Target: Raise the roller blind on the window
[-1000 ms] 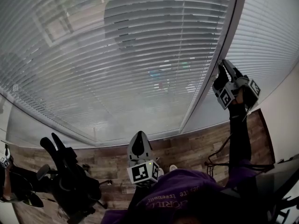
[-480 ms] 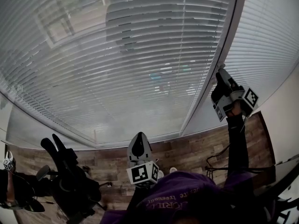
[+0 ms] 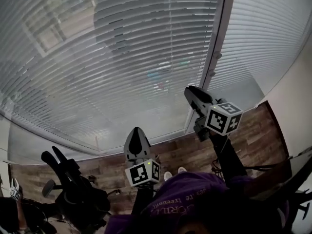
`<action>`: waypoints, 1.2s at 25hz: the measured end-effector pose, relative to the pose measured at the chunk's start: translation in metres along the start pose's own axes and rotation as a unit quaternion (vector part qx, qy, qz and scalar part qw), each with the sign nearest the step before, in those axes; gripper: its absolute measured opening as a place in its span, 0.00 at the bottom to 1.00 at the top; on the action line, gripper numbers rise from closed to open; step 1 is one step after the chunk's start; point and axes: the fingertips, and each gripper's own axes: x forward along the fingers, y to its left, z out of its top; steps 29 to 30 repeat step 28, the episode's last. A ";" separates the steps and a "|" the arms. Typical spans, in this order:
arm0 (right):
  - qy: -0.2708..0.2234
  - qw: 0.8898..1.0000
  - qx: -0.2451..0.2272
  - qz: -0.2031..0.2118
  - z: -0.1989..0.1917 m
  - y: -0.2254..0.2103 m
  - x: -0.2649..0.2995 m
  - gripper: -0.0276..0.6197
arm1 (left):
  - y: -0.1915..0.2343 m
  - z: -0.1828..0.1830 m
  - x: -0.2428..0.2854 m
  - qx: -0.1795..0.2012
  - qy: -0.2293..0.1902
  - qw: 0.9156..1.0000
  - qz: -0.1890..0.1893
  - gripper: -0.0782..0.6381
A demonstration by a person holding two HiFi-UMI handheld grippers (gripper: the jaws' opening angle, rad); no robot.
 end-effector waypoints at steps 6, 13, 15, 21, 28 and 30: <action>-0.012 0.998 -0.060 -0.004 0.009 0.020 -0.001 0.04 | -0.002 -0.007 -0.006 -0.009 0.009 1.000 0.004 0.11; -0.019 0.997 -0.071 -0.001 0.017 0.028 -0.003 0.04 | -0.002 -0.003 -0.006 -0.008 0.007 1.000 0.005 0.11; -0.018 0.997 -0.070 -0.001 0.015 0.027 -0.003 0.04 | -0.002 -0.004 -0.006 -0.009 0.008 1.000 0.005 0.11; -0.020 0.997 -0.070 0.001 0.015 0.026 -0.003 0.04 | -0.005 -0.005 -0.004 -0.008 0.007 1.000 0.003 0.11; -0.023 0.997 -0.074 -0.006 0.014 0.027 -0.007 0.04 | -0.005 -0.007 -0.007 -0.007 0.012 1.000 0.001 0.11; -0.023 0.997 -0.074 -0.006 0.014 0.027 -0.007 0.04 | -0.005 -0.007 -0.007 -0.007 0.012 1.000 0.001 0.11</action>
